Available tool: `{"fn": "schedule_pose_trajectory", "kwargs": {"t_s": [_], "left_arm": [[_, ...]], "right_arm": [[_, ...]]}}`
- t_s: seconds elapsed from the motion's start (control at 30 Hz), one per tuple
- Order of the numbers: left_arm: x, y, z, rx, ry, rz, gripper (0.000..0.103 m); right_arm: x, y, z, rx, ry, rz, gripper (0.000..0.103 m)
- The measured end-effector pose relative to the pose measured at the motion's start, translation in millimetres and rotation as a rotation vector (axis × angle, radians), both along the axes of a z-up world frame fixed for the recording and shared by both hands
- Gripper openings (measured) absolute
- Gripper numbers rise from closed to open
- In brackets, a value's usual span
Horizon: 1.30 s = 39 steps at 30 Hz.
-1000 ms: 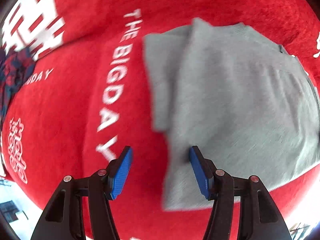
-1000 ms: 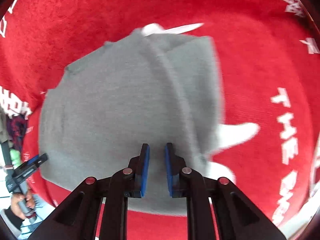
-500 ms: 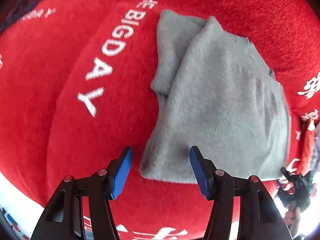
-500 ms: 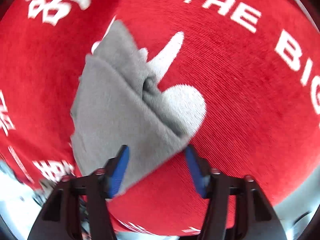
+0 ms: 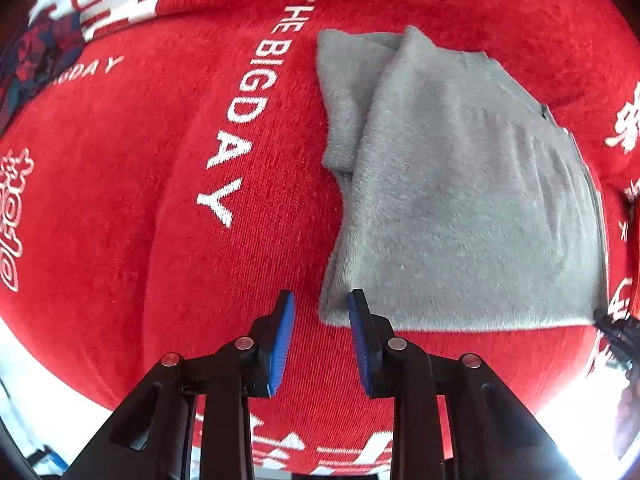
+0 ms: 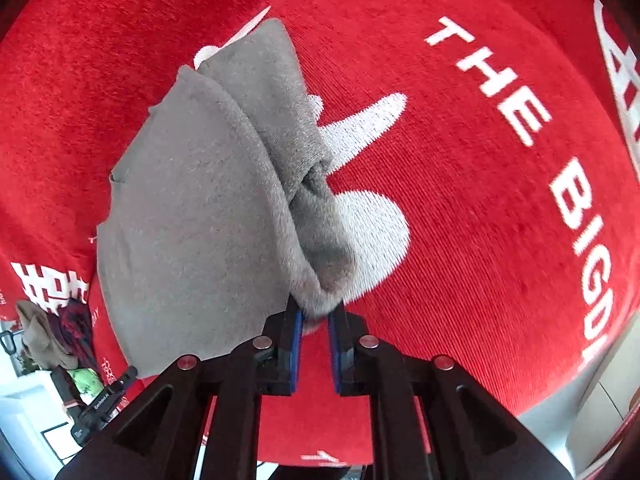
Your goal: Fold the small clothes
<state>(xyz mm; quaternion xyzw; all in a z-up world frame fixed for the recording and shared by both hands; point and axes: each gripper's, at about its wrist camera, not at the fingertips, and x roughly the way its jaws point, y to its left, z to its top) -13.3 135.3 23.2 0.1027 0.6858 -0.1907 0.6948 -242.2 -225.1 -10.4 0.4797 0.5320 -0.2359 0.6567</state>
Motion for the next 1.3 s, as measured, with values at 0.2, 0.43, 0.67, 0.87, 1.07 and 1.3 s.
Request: {"fn": "schedule_pose_trajectory", "kwargs": {"t_s": [0.2, 0.43, 0.67, 0.87, 1.07, 1.3], "left_arm": [[-11, -13, 32, -0.011, -0.012, -0.052, 0.03], [-24, -9, 90, -0.061, -0.07, -0.06, 0.102], [-46, -6, 146, -0.106, -0.14, -0.037, 0.102], [-81, -6, 193, -0.123, -0.215, 0.101, 0.102], [-116, -9, 223, -0.134, -0.245, 0.214, 0.102], [-148, -4, 271, -0.12, -0.417, 0.247, 0.102]], "right_arm": [[14, 16, 39, -0.034, 0.017, 0.098, 0.014], [42, 54, 92, -0.064, 0.003, 0.195, 0.018], [84, 91, 138, -0.15, -0.024, 0.37, 0.087], [117, 109, 158, -0.156, -0.055, 0.582, 0.09], [116, 108, 179, -0.155, -0.02, 0.668, 0.09], [119, 106, 183, -0.142, 0.046, 0.684, 0.09]]}}
